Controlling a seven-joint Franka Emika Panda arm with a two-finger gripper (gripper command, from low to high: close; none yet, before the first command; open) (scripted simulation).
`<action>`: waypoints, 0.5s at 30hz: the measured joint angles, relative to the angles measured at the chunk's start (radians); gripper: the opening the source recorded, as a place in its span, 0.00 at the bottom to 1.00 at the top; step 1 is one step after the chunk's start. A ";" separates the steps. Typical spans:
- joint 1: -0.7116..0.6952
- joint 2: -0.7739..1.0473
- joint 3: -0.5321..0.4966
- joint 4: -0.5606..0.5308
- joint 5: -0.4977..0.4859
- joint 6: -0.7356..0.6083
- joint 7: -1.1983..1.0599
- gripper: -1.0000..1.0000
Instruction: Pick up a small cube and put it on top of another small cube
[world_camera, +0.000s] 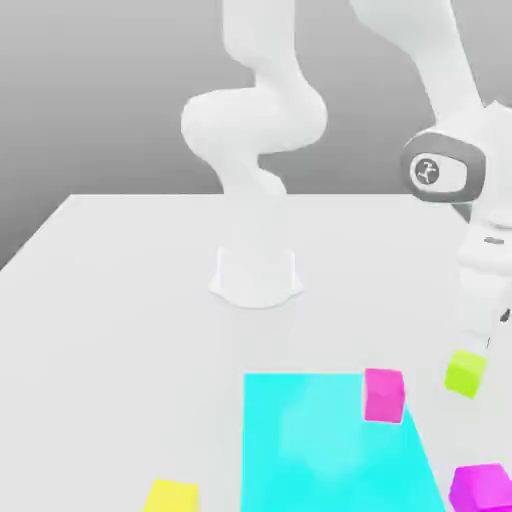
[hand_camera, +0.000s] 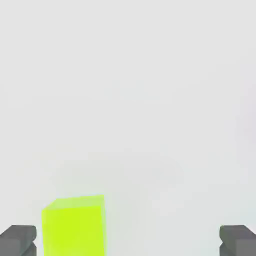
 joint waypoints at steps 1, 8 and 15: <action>0.024 0.037 -0.025 0.004 -0.031 0.026 0.022 0.50; 0.154 0.200 -0.180 0.040 -0.162 0.147 0.123 0.00; 0.111 0.142 -0.126 0.025 -0.115 0.103 0.086 0.00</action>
